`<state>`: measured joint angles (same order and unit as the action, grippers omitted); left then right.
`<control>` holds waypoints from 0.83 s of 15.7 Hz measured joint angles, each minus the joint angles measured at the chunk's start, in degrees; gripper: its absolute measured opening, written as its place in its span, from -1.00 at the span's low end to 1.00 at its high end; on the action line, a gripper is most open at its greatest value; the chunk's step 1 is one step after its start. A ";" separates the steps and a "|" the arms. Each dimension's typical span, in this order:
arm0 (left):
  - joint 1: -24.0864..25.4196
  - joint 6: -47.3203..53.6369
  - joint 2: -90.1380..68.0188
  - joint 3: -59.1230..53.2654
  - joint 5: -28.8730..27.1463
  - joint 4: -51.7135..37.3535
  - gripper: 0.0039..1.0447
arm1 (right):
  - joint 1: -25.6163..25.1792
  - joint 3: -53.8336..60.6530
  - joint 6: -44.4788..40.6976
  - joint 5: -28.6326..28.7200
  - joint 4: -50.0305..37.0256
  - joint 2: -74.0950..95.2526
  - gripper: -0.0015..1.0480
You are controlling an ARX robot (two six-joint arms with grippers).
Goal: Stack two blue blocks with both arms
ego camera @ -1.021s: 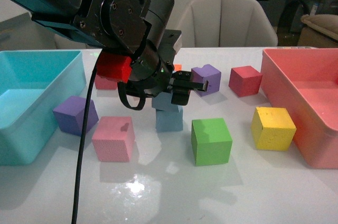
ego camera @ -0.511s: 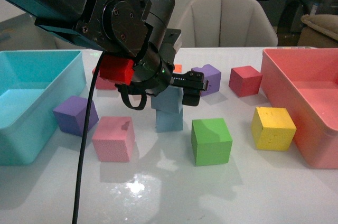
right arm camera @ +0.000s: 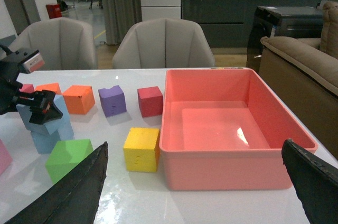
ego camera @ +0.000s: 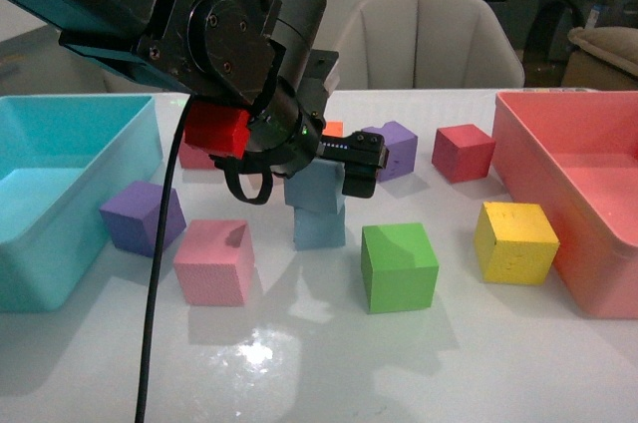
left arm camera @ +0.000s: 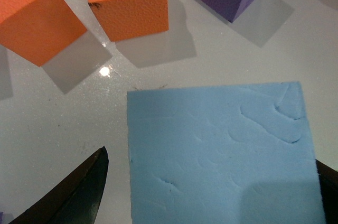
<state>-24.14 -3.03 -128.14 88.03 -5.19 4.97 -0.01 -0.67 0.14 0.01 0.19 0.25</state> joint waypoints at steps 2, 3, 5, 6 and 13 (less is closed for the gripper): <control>-0.02 -0.94 2.56 -1.07 0.74 -1.40 0.88 | 0.00 0.00 0.00 0.00 0.00 0.00 0.87; -0.15 -1.57 4.46 -1.73 1.16 -2.19 0.88 | 0.00 0.00 0.00 0.00 0.00 0.00 0.87; -0.70 -3.72 9.60 -3.50 2.43 -3.45 0.88 | 0.00 0.00 0.00 0.00 0.00 0.00 0.87; -1.31 -4.55 12.31 -4.59 2.45 -4.24 0.88 | 0.00 0.00 0.00 0.00 0.00 0.00 0.87; -5.79 -1.29 28.22 -23.67 -5.03 -24.26 0.79 | 0.00 0.00 0.00 0.00 0.00 0.00 0.87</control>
<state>-29.93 -4.32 -99.92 64.36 -10.22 -19.29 -0.01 -0.67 0.14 0.01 0.19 0.25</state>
